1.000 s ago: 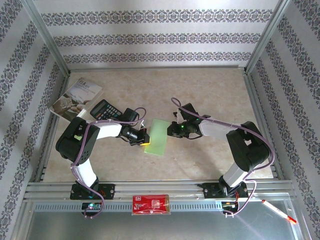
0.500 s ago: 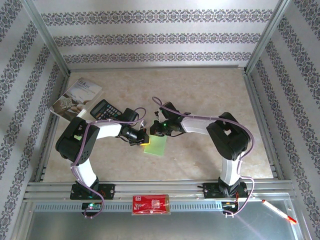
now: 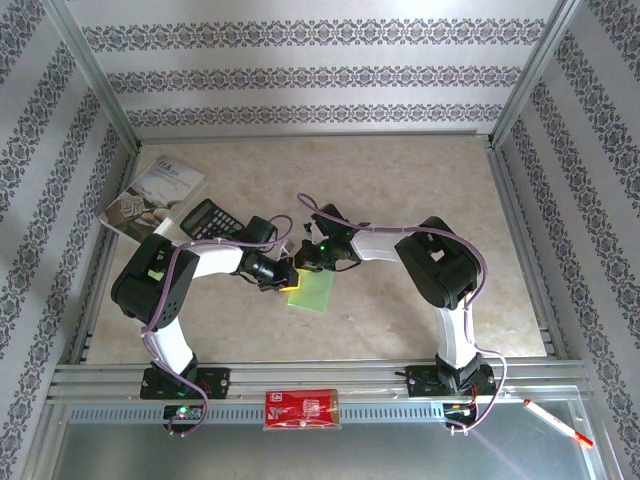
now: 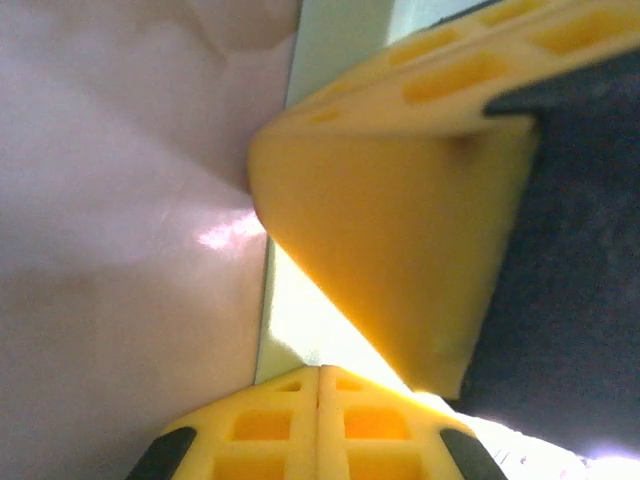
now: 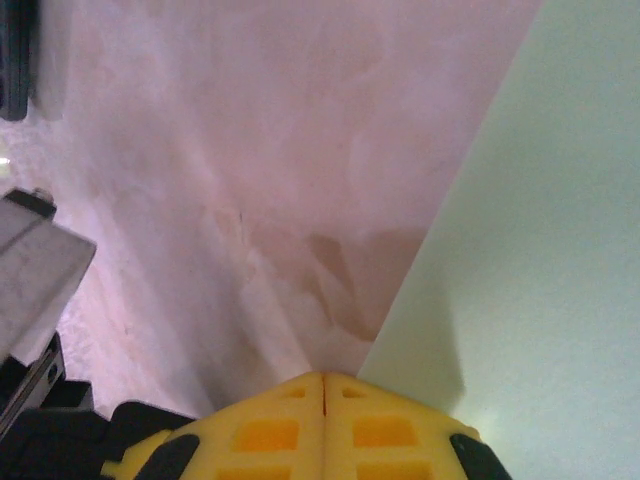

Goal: Fold a paper plane with a square sheet of paper (pick it up from the middle)
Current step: First fold in half a square sheet of paper at the center of the table.

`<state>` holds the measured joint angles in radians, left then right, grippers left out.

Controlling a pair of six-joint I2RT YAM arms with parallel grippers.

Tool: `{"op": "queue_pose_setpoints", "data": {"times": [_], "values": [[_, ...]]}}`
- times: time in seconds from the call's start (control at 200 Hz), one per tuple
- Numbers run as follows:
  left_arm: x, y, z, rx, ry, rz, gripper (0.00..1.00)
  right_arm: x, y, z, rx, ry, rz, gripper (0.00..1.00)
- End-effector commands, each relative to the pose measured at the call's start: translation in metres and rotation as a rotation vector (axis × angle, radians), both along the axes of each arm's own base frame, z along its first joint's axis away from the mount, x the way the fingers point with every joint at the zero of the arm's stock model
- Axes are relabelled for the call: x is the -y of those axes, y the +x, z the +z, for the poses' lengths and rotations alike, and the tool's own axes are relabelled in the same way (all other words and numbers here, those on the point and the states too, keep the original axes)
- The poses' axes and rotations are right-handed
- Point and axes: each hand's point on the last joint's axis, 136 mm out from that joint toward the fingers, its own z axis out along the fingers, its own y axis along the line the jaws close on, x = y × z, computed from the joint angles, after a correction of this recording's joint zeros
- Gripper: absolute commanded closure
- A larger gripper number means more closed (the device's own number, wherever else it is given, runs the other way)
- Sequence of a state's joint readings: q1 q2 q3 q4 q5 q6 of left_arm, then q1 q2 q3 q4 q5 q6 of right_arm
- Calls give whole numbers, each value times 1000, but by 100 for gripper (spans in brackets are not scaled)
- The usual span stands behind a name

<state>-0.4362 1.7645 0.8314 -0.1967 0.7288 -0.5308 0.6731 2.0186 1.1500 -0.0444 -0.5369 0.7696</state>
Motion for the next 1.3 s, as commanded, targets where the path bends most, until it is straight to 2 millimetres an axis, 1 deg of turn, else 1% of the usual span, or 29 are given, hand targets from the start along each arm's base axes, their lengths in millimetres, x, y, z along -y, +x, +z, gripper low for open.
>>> {"op": "queue_pose_setpoints", "data": {"times": [0.0,0.175,0.385,0.819,1.039,1.294], "values": [[-42,-36,-39,-137,213,-3,100,9,11,-15,-6,-55,-46,100],[-53,-45,-47,-150,290,-35,100,16,24,-16,4,-64,-76,100],[-56,-54,-52,-164,325,-58,100,23,42,-12,19,-62,-117,100],[-57,-57,-53,-167,332,-64,100,42,67,-22,18,-104,-176,100],[-58,-59,-53,-166,337,-65,100,50,82,-19,32,-112,-205,100],[-57,-59,-52,-162,334,-67,100,61,98,-23,34,-139,-234,100]]}}
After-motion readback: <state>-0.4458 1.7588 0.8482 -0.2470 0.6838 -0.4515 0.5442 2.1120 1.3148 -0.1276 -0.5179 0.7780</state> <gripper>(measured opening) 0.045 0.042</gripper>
